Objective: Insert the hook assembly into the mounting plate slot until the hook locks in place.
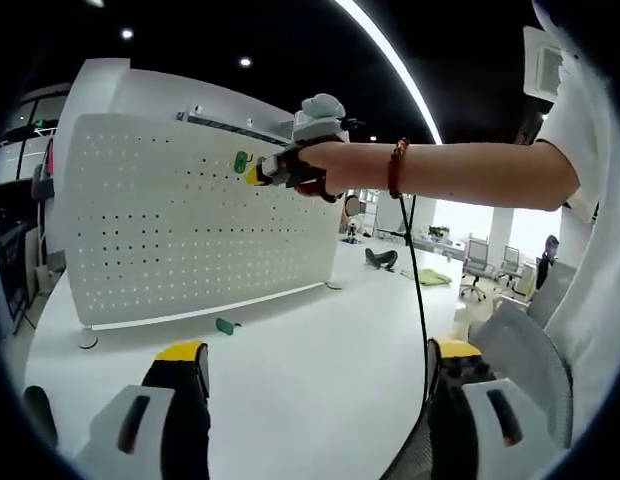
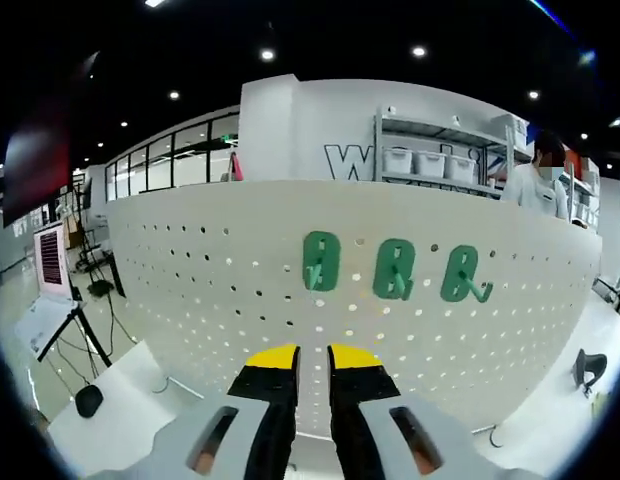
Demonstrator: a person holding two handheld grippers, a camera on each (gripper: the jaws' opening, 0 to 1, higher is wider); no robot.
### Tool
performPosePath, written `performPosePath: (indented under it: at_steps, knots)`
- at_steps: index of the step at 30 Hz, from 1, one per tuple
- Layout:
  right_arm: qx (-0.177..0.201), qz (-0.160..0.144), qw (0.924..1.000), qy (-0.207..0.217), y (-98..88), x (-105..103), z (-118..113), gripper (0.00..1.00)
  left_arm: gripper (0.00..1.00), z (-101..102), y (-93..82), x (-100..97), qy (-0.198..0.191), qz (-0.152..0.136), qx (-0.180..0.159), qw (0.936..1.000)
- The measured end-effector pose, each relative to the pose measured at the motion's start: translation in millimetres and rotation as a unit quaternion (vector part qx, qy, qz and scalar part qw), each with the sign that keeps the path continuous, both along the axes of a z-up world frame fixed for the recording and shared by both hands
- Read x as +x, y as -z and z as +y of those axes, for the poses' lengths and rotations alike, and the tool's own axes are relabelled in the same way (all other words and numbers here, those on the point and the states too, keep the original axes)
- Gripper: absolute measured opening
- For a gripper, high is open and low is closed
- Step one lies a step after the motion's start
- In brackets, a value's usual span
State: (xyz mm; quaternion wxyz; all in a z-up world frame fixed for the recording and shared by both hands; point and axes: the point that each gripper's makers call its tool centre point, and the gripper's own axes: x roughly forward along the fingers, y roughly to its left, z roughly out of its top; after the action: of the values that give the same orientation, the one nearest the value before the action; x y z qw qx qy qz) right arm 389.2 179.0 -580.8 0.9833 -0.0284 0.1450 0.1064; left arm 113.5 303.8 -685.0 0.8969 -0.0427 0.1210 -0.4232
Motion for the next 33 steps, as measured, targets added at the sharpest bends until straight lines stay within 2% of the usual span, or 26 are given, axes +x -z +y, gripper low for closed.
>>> performPosePath:
  at_steps: [19,33]
  knots:
    - [0.002,0.047,0.9987,-0.021,56.8,-23,11,0.1,0.9,-1,7.8,1.0,-0.002,0.018,0.008,0.9998]
    - [0.003,0.083,0.9958,-0.038,94.7,-31,15,0.1,0.9,1,12.3,4.0,-0.002,0.024,0.011,0.9997]
